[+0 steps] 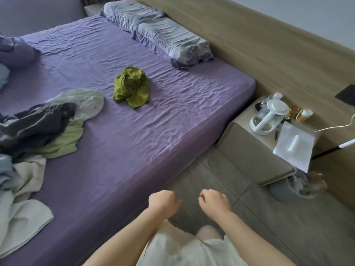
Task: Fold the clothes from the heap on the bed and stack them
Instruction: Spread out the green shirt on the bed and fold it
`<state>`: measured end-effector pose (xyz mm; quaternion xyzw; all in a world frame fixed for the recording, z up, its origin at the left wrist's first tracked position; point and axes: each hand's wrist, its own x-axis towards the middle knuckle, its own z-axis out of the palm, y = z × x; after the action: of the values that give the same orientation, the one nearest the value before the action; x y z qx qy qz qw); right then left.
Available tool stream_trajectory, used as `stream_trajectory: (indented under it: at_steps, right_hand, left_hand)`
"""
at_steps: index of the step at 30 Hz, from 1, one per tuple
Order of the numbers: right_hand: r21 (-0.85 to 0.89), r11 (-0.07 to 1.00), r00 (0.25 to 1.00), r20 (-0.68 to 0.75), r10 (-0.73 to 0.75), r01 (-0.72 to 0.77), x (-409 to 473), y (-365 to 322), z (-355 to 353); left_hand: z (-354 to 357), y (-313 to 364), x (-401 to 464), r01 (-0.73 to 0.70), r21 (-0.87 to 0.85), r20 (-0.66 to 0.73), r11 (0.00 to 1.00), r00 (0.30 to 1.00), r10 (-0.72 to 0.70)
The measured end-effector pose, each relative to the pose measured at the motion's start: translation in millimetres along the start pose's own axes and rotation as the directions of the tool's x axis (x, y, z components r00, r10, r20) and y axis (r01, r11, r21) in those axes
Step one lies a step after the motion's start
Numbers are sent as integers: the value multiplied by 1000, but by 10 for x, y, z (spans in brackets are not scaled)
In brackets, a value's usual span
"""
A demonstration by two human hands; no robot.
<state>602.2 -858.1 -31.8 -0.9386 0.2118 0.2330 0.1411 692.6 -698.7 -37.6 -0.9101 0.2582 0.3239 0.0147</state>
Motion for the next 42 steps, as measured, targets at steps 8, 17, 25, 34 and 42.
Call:
stream_trajectory:
  at_steps: [8, 17, 25, 34, 42]
  right_hand:
    - [-75, 993, 995, 36, -92, 95, 691, -37, -335]
    - [-122, 957, 962, 103, -251, 263, 1772, 296, -1025]
    - [-133, 916, 914, 209, -347, 378, 2632, 490, -1493]
    - [-115, 884, 866, 292, -405, 452, 3101, 241, -1620]
    - [-124, 905, 892, 268, -365, 407, 3509, -125, -1820]
  left_hand:
    - [-407, -52, 522, 76, -76, -13, 994, 997, -77]
    - [-883, 296, 1275, 248, -233, 7, 940, 967, -253]
    - [-1224, 568, 1731, 410, -390, 47, 824, 903, -427]
    - [-1361, 431, 1992, 463, -460, 78, 758, 871, -485]
    - [-1736, 71, 2489, 422, -452, 63, 786, 894, -444]
